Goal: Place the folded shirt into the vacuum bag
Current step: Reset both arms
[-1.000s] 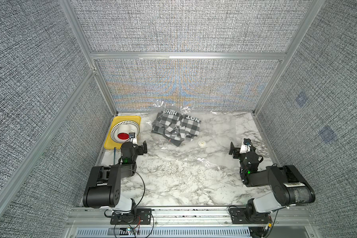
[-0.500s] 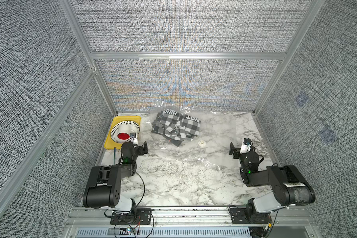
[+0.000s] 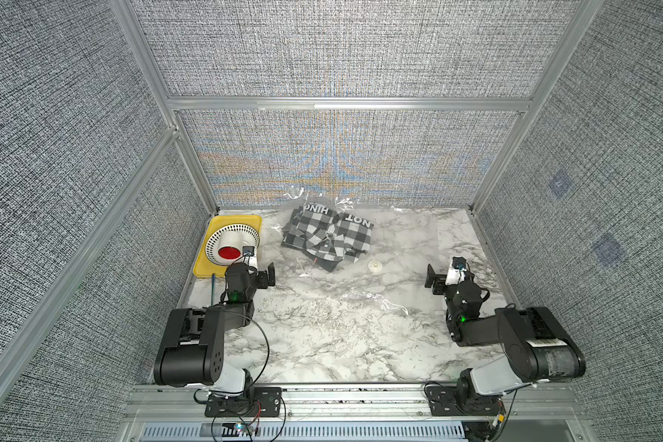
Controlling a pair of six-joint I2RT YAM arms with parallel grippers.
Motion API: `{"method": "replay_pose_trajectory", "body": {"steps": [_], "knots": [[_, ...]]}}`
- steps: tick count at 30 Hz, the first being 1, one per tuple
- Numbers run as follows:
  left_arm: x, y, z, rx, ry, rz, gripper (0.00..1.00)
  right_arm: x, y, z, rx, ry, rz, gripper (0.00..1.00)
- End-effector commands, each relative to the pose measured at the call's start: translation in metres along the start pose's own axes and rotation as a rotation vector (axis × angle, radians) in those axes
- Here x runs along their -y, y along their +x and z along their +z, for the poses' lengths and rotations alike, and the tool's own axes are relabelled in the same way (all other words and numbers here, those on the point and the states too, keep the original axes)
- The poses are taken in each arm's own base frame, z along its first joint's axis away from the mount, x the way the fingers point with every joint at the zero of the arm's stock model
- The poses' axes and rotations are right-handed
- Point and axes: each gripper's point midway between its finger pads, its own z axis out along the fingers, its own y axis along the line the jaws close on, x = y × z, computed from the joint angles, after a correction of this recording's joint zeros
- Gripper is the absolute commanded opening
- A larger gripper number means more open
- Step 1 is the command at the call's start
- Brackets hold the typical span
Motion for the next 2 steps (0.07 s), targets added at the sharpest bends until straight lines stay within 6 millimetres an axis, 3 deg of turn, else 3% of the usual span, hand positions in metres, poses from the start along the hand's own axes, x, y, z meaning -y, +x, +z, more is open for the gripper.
{"method": "replay_pose_trajectory", "body": {"steps": [1, 2], "knots": [[0.0008, -0.0038, 0.0000, 0.011, 0.005, 0.009, 1.00, -0.0013, -0.0054, 0.0009, 0.019, -0.005, 0.006, 0.99], [0.0008, -0.0033, -0.0002, 0.011, 0.004, 0.009, 1.00, -0.0013, -0.0057, 0.0012, 0.020, -0.005, 0.006, 0.99]]}}
